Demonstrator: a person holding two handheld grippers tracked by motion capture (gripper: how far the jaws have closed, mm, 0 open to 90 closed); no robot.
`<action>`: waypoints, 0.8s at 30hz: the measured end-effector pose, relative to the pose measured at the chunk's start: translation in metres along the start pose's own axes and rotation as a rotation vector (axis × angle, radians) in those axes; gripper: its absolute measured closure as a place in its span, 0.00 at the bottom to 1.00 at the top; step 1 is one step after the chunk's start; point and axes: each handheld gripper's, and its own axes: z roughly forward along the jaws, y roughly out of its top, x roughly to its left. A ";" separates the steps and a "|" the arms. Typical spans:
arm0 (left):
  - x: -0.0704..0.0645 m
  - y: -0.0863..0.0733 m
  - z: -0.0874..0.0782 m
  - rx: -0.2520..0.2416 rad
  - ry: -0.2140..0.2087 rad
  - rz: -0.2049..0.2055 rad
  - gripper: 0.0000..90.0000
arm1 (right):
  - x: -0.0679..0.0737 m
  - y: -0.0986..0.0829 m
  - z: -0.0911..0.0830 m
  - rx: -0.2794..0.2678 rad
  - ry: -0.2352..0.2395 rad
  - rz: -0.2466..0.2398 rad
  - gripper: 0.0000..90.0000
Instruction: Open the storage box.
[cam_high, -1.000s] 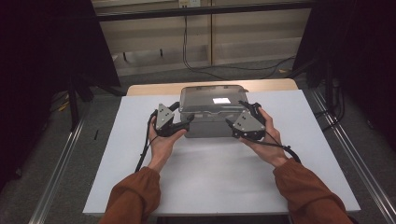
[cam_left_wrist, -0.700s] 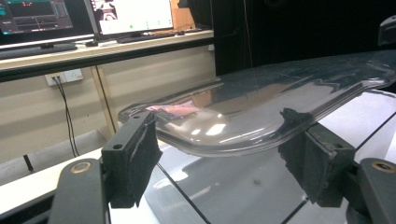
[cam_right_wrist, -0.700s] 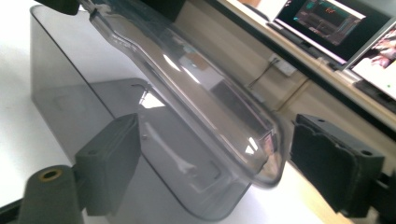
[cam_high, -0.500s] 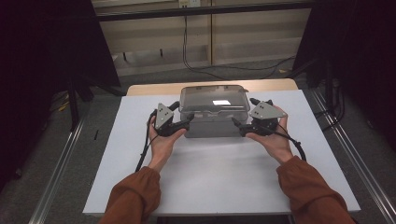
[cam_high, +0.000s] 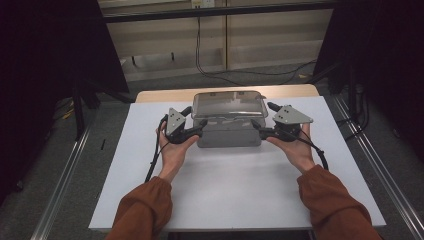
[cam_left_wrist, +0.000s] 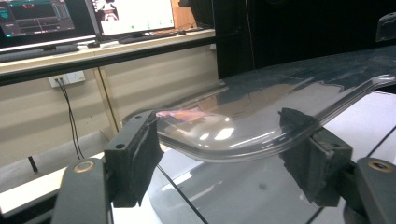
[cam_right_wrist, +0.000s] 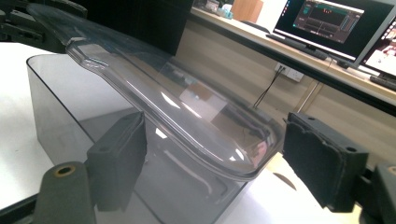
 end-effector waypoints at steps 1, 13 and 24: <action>0.001 0.001 0.000 0.000 -0.001 0.000 0.35 | 0.000 0.000 0.000 -0.003 0.000 -0.003 0.25; 0.009 0.005 0.000 -0.007 0.005 -0.010 0.40 | -0.009 -0.004 0.002 -0.002 -0.014 0.000 0.36; 0.015 0.019 0.007 0.014 -0.004 0.003 0.43 | -0.018 0.002 0.010 -0.041 0.004 0.019 0.48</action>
